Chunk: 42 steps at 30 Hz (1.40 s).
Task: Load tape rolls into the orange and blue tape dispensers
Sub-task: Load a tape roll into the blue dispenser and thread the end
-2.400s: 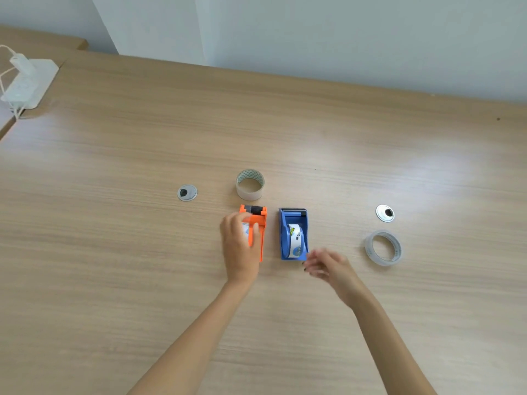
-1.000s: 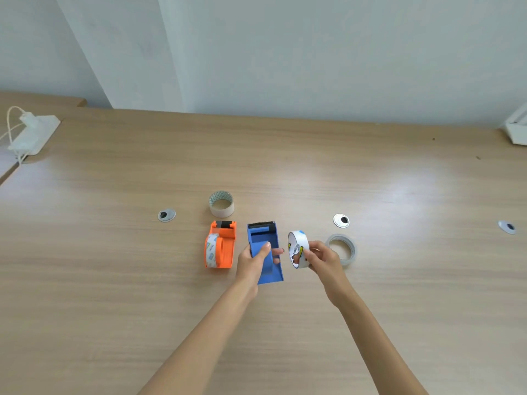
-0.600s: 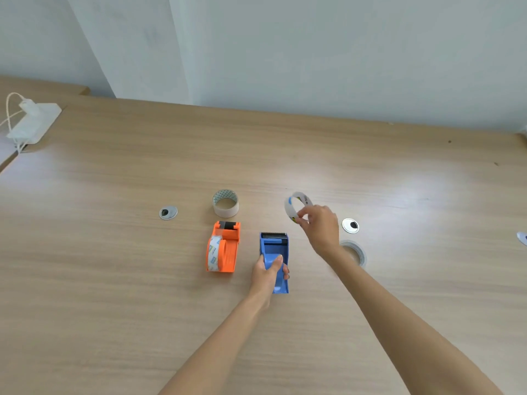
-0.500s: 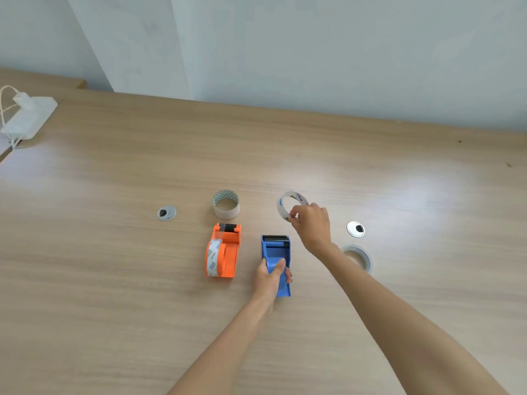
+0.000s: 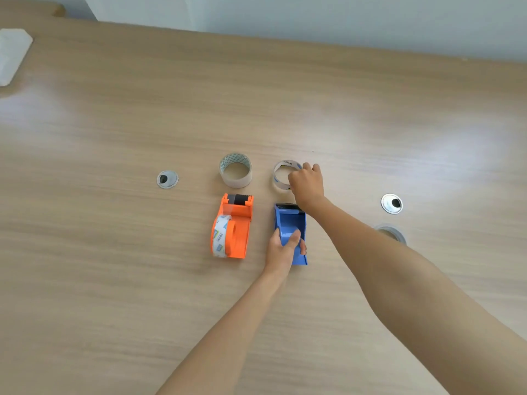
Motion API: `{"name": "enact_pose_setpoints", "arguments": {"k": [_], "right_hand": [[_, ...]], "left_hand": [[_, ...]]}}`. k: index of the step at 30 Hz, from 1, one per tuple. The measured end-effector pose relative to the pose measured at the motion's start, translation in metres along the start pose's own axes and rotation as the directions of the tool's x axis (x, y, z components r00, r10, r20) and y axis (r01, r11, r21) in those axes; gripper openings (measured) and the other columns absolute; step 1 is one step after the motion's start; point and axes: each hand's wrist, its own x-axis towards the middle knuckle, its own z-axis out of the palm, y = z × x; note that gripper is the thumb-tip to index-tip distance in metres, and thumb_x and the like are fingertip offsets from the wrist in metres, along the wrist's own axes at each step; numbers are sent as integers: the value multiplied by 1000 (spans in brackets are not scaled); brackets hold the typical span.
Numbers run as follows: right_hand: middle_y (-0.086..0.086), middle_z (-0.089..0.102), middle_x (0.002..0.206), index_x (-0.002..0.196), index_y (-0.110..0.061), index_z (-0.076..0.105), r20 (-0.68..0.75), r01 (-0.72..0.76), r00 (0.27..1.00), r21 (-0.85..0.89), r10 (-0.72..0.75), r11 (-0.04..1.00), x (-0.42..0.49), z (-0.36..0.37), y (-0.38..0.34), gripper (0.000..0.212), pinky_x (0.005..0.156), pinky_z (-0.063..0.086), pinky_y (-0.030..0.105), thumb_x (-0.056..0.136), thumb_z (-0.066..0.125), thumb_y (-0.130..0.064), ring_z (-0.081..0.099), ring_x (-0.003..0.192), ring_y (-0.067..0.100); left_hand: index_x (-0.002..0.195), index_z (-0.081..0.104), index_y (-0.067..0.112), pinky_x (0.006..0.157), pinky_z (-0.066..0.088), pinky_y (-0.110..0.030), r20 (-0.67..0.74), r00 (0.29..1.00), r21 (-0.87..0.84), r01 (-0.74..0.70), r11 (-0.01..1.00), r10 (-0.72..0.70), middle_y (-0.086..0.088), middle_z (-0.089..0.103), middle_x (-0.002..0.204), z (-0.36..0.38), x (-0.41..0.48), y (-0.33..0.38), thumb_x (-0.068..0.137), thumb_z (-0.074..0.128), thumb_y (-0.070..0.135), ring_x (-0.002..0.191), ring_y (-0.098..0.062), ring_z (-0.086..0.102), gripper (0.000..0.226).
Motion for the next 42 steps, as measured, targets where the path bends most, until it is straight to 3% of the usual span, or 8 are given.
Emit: {"name": "enact_pose_setpoints", "arguments": {"k": [7, 12, 21, 25, 30, 33, 36, 42], "right_hand": [[14, 65, 97, 108, -4, 59, -45, -78, 993, 480, 113, 874, -25, 9, 14, 21, 75, 45, 41, 90, 49, -8, 55, 96, 34], [14, 63, 87, 99, -5, 59, -206, -254, 859, 625, 470, 738, -111, 39, 71, 14, 67, 43, 42, 91, 49, -9, 53, 87, 34], [9, 60, 82, 88, -7, 65, -9, -404, 900, 359, 436, 841, -226, 120, 108, 30, 84, 44, 48, 62, 79, 2, 56, 84, 35], [1, 64, 83, 91, -11, 64, 70, -476, 836, 588, 545, 654, -227, 97, 91, 5, 111, 19, 52, 87, 61, -8, 59, 87, 27], [-3, 71, 83, 87, -14, 69, 117, -181, 872, 979, 476, 91, -245, 11, 64, 9, 73, 46, 16, 89, 61, -10, 65, 80, 11], [-8, 72, 82, 89, -15, 70, 45, -40, 915, 999, 400, -22, -262, -31, 47, 14, 69, 47, 10, 90, 59, -5, 64, 77, 0], [-4, 74, 84, 93, -14, 71, 17, 23, 941, 993, 338, -116, -274, -56, 33, 15, 75, 54, 25, 91, 58, -7, 66, 81, 10], [-6, 71, 79, 90, -15, 73, 36, 22, 929, 988, 369, -151, -278, -73, 12, 12, 78, 53, 45, 90, 61, -13, 63, 76, 13]], "left_hand": [[91, 48, 6, 68, 42, -4, 20, 997, -34, 69, 997, -68, -5, 56, 61, -6, -4, -4, 99, 47, 17, 56, -1, 58, 14], [102, 53, 6, 79, 47, -24, 57, 983, -50, 179, 983, -177, 9, 71, 61, -5, -2, -2, 97, 51, 22, 55, -3, 64, 17], [79, 45, 14, 69, 46, -22, 52, 990, -91, 132, 987, -128, 1, 55, 60, -4, -26, 14, 98, 50, 15, 53, -14, 54, 19], [84, 46, 9, 72, 46, -16, 97, 993, -38, 72, 997, -68, -2, 55, 65, -7, -47, 28, 98, 48, 17, 54, -9, 55, 17], [86, 50, 6, 74, 41, -13, 157, 987, 49, -51, 998, 43, -6, 59, 68, -12, -76, 47, 99, 46, 18, 59, -2, 56, 18], [84, 51, 5, 73, 44, -13, 183, 977, 70, -128, 989, 113, -5, 62, 70, -8, -93, 57, 97, 50, 21, 63, -4, 57, 20], [95, 55, 11, 67, 49, -9, 202, 967, 17, -159, 987, 152, 0, 67, 78, -1, -109, 65, 95, 56, 20, 65, 0, 63, 9], [127, 52, 18, 80, 54, -17, 206, 960, -69, -180, 981, 191, 0, 69, 116, 10, -130, 67, 81, 71, 37, 102, -8, 67, 53]]}}
